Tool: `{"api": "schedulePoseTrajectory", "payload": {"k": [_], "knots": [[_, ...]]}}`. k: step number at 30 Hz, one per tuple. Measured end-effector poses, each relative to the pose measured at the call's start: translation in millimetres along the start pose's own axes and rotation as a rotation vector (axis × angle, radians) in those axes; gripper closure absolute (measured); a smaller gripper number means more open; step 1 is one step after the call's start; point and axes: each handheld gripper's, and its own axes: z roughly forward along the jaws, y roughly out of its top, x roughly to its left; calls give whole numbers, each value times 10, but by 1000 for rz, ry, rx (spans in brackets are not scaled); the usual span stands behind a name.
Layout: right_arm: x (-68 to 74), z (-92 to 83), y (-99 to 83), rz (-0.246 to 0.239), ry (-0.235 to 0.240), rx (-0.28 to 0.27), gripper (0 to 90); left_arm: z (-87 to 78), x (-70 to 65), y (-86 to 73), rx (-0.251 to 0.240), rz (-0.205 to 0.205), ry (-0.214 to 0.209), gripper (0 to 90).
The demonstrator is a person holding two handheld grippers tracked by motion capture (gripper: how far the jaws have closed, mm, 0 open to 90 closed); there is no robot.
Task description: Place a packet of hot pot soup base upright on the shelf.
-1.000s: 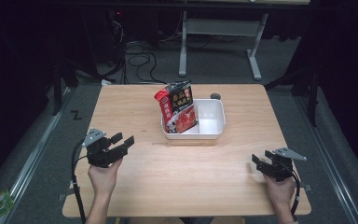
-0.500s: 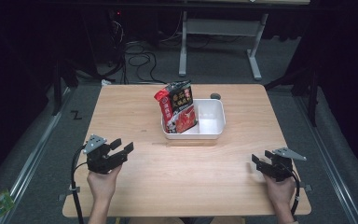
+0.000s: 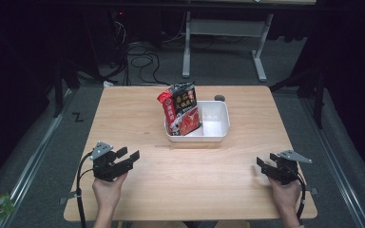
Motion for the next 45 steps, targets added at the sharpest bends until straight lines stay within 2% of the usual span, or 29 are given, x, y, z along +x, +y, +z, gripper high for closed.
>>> {"api": "schedulePoseTrajectory", "payload": {"k": [15,19,27,35,45], "knots": [[4,0,0,2,1,4,375,161,-34,-145,56,-8,3,436],[4,0,0,3,1,4,375,179,-63,-172,62,-5,-6,436],[4,-1,-1,2,1,4,375,205,-68,-223,74,-4,2,436],[4,-1,-1,0,1,4,375,271,-54,-295,89,-23,2,436],[4,-1,-1,0,1,4,375,359,-60,-364,113,-26,6,436]]}}
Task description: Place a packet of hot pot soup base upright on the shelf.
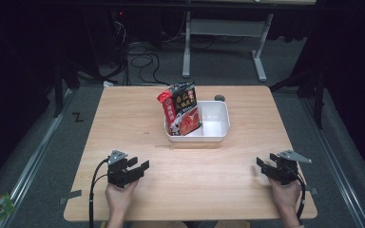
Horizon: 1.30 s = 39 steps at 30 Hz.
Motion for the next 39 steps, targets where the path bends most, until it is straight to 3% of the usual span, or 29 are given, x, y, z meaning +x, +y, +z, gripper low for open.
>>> {"api": "schedulePoseTrajectory", "payload": {"k": [18,29,33,39], "knots": [[0,0,0,1,0,1,375,150,-17,-78,10,33,22,438],[0,1,0,0,-1,1,375,218,-54,-119,-16,64,52,442],[0,1,0,0,-1,1,375,240,-76,-131,-29,90,83,446],[0,0,0,0,-1,1,374,267,-82,-140,-50,83,87,446]]}}
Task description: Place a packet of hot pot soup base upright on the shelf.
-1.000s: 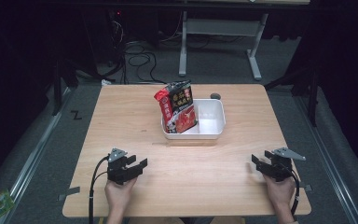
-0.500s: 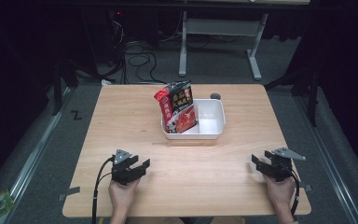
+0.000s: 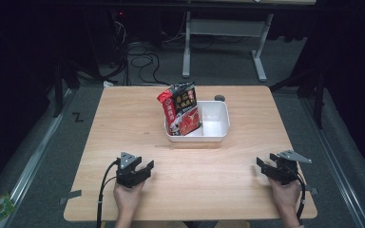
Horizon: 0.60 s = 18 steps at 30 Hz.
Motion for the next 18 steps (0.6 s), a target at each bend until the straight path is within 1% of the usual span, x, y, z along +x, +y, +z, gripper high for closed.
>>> {"api": "schedulePoseTrajectory", "payload": {"k": [2,7,10,18], "knots": [[0,0,0,1,0,0,374,6,-1,-7,-7,2,0,446],[0,0,0,0,0,0,374,19,7,-53,-22,1,16,446],[1,0,0,0,-1,2,375,1,1,-65,-44,0,28,447],[7,1,0,-4,1,2,375,-8,10,-75,-34,-16,28,437]]}}
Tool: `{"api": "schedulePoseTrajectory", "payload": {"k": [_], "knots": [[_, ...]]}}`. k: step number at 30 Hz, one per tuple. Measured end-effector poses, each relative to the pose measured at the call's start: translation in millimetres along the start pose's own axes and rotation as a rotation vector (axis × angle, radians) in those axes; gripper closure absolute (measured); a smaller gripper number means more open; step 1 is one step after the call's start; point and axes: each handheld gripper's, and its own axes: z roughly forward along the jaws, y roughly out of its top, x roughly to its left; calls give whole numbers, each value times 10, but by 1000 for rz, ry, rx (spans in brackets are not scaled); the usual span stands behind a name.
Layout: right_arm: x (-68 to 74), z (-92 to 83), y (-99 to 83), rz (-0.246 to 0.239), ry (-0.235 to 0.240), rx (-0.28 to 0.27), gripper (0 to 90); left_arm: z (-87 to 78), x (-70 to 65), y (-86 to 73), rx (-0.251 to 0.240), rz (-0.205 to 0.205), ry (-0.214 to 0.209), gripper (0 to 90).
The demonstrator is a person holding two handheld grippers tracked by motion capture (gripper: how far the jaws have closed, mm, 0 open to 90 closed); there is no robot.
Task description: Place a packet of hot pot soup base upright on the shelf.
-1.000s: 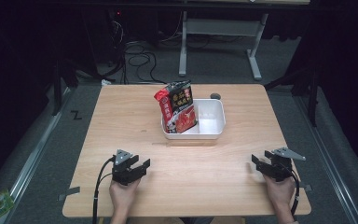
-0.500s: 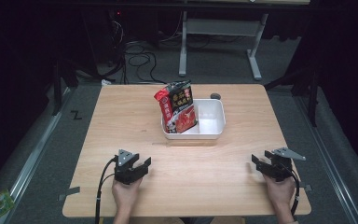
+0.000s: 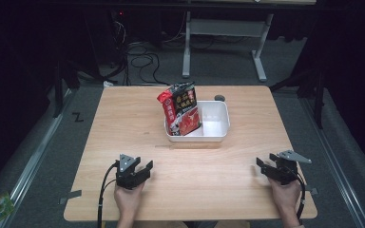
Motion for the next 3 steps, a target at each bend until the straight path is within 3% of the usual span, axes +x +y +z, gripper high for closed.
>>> {"api": "schedulePoseTrajectory", "payload": {"k": [3], "knots": [[3,1,0,-1,-2,4,375,1,0,0,2,-6,0,435]]}}
